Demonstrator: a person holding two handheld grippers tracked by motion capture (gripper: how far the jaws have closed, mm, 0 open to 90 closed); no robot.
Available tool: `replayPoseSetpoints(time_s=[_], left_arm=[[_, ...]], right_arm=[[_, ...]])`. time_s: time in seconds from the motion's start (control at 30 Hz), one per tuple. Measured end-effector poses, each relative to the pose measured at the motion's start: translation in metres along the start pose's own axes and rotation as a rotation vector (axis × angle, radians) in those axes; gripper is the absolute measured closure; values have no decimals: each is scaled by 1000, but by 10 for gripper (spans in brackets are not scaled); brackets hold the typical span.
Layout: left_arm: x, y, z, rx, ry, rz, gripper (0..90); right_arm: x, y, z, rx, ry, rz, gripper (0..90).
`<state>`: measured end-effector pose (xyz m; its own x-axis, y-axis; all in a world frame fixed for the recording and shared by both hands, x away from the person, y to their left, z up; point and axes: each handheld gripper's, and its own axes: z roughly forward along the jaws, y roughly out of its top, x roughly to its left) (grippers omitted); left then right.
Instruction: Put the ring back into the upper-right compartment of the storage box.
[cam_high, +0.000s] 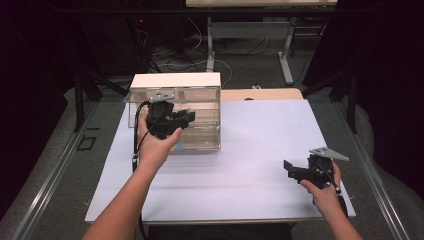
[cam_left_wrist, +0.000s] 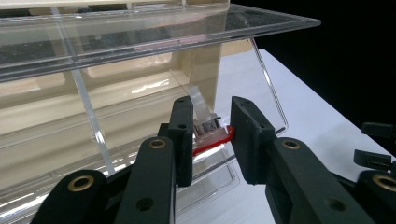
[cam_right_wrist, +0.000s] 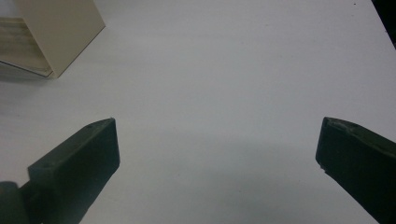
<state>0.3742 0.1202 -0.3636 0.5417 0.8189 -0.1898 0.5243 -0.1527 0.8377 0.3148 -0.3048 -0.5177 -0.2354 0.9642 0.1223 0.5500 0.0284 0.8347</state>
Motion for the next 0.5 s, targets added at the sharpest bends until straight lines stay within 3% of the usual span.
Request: replayPoseSetpoints(time_s=[0.5], left_arm=[[3, 1, 15, 23, 11, -20, 711]], right_arm=[[0, 0, 0, -4, -3, -2, 0]])
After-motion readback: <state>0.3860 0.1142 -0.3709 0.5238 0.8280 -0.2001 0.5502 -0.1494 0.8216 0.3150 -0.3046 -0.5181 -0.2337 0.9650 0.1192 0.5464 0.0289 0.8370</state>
